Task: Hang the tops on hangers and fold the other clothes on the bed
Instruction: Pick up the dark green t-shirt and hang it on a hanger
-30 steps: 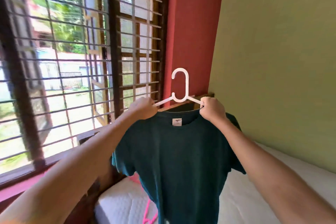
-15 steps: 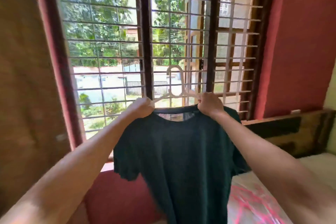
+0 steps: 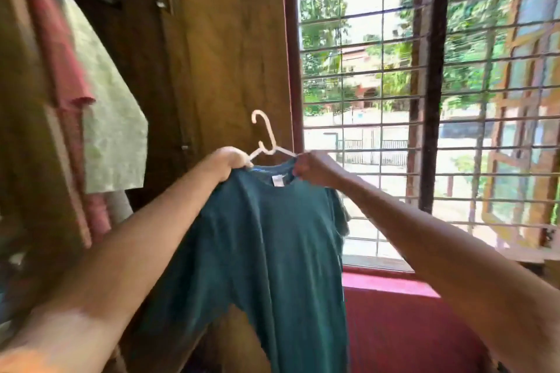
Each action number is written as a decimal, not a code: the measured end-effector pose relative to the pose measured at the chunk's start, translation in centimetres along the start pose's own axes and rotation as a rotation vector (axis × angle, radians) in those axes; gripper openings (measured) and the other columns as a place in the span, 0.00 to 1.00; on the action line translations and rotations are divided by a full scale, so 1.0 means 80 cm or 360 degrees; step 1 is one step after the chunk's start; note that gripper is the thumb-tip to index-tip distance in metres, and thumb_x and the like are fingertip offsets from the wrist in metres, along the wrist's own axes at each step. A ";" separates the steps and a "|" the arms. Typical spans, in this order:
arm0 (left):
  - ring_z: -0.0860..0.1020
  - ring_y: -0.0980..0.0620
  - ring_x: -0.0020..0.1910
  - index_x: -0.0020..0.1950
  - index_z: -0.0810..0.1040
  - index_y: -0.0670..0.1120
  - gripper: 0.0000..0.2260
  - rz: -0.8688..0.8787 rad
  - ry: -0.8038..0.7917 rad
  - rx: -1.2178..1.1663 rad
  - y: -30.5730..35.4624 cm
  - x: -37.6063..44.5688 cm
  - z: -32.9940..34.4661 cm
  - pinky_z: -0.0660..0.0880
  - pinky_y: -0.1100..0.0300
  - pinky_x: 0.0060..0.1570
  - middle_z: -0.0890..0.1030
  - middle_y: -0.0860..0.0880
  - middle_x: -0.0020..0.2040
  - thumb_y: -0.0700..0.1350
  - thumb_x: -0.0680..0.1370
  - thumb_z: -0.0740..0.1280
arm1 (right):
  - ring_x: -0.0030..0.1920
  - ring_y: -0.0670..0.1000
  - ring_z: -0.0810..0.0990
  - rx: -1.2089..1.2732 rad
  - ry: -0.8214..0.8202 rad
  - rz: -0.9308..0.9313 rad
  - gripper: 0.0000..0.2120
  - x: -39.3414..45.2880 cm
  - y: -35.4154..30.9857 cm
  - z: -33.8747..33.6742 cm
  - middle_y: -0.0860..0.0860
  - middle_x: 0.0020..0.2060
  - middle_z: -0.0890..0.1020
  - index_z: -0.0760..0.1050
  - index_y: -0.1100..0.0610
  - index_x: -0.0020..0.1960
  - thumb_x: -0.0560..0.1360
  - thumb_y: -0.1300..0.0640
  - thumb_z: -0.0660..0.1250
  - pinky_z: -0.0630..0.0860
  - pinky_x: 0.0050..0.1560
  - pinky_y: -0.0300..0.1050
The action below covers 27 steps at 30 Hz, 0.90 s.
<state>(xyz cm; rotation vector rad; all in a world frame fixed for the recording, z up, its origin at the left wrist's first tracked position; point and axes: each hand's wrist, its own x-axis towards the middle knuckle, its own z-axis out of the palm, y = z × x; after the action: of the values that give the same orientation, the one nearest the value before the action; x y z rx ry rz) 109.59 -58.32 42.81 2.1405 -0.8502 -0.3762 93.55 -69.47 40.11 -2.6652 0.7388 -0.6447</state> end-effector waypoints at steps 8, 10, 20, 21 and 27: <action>0.72 0.50 0.32 0.44 0.72 0.43 0.16 -0.0152 0.0126 -0.0977 -0.029 0.039 -0.093 0.70 0.60 0.43 0.74 0.46 0.35 0.57 0.76 0.59 | 0.25 0.51 0.74 0.0755 -0.0392 -0.0094 0.17 0.110 -0.173 0.072 0.53 0.29 0.77 0.73 0.59 0.37 0.74 0.45 0.64 0.71 0.27 0.38; 0.72 0.50 0.25 0.39 0.70 0.43 0.11 -0.0131 0.0246 -0.1230 -0.031 0.058 -0.110 0.69 0.61 0.34 0.73 0.46 0.28 0.50 0.75 0.60 | 0.26 0.52 0.74 0.0776 -0.0408 -0.0105 0.16 0.134 -0.190 0.083 0.54 0.30 0.75 0.71 0.60 0.39 0.73 0.46 0.65 0.73 0.29 0.40; 0.69 0.51 0.31 0.36 0.72 0.44 0.11 -0.0298 0.0560 -0.0717 -0.016 0.135 -0.188 0.65 0.63 0.34 0.73 0.48 0.29 0.48 0.75 0.57 | 0.30 0.50 0.72 0.0973 -0.0463 -0.0397 0.09 0.292 -0.229 0.062 0.53 0.31 0.73 0.70 0.59 0.35 0.74 0.63 0.63 0.68 0.26 0.38; 0.70 0.52 0.31 0.37 0.73 0.45 0.09 -0.0284 0.0681 -0.0502 -0.012 0.143 -0.201 0.65 0.63 0.33 0.74 0.49 0.30 0.45 0.75 0.58 | 0.33 0.51 0.74 0.0980 -0.0474 -0.0449 0.09 0.304 -0.236 0.055 0.54 0.31 0.73 0.70 0.60 0.35 0.73 0.64 0.64 0.68 0.28 0.40; 0.79 0.41 0.49 0.49 0.80 0.42 0.10 -0.0080 0.1621 0.1281 0.008 0.159 -0.291 0.71 0.58 0.40 0.81 0.41 0.49 0.45 0.73 0.64 | 0.46 0.53 0.74 0.1033 -0.0568 -0.0735 0.14 0.375 -0.296 0.016 0.56 0.45 0.74 0.75 0.64 0.57 0.72 0.63 0.68 0.72 0.32 0.41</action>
<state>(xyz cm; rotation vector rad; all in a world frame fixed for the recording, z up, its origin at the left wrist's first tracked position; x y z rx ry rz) 130.56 -54.14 58.50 2.5741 -0.3336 1.1425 126.88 -66.13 58.53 -2.2286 -0.1779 -0.3943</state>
